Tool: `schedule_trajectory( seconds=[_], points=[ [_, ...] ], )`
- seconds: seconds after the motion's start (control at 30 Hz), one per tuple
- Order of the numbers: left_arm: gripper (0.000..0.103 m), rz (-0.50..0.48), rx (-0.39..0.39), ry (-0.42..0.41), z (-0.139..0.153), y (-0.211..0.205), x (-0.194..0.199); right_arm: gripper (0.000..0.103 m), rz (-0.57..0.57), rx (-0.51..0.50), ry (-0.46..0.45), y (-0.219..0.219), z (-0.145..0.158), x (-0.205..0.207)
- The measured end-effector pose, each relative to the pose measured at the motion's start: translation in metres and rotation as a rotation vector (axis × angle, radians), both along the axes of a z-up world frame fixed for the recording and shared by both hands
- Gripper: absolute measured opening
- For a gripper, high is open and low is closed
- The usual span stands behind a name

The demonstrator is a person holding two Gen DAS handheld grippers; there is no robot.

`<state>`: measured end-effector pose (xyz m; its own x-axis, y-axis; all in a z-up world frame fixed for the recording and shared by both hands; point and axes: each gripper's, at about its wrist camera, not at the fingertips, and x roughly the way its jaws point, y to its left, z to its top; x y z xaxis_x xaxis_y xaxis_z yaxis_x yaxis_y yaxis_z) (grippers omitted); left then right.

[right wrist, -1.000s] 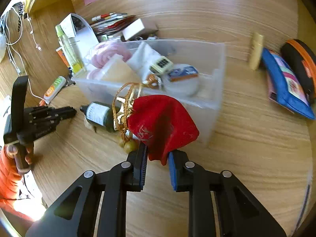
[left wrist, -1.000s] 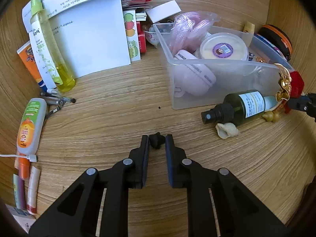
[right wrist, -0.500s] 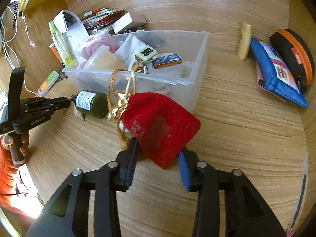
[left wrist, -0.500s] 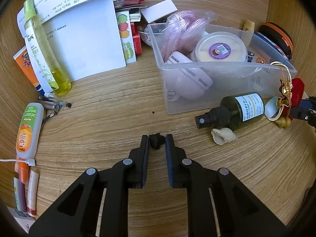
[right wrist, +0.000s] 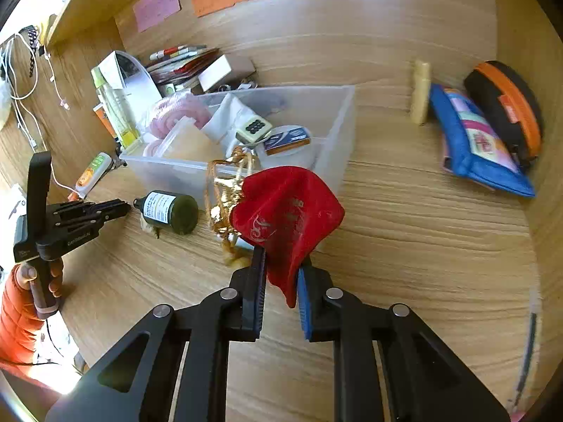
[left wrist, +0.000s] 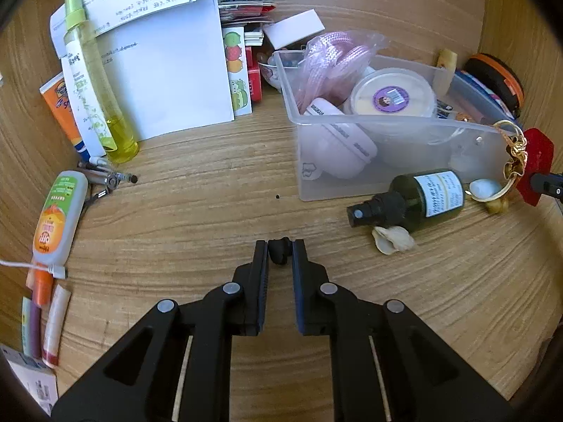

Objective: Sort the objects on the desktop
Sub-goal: 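Carry the black clip and the red pouch over the clear box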

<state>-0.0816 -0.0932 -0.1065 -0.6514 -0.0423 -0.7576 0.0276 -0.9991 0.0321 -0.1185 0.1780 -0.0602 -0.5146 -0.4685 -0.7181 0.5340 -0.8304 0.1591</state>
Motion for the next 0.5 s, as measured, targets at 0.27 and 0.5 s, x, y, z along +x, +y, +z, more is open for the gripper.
schedule_trajectory(
  seconds=[0.27, 0.5],
  points=[
    [0.012, -0.01, 0.024, 0.038, 0.008, 0.013, 0.014, 0.014, -0.064, 0.017, 0.047, 0.022, 0.017, 0.012],
    [0.012, -0.034, 0.056, 0.096, 0.026, 0.026, 0.022, 0.014, -0.114, 0.05, 0.099, 0.036, 0.028, 0.019]
  ],
)
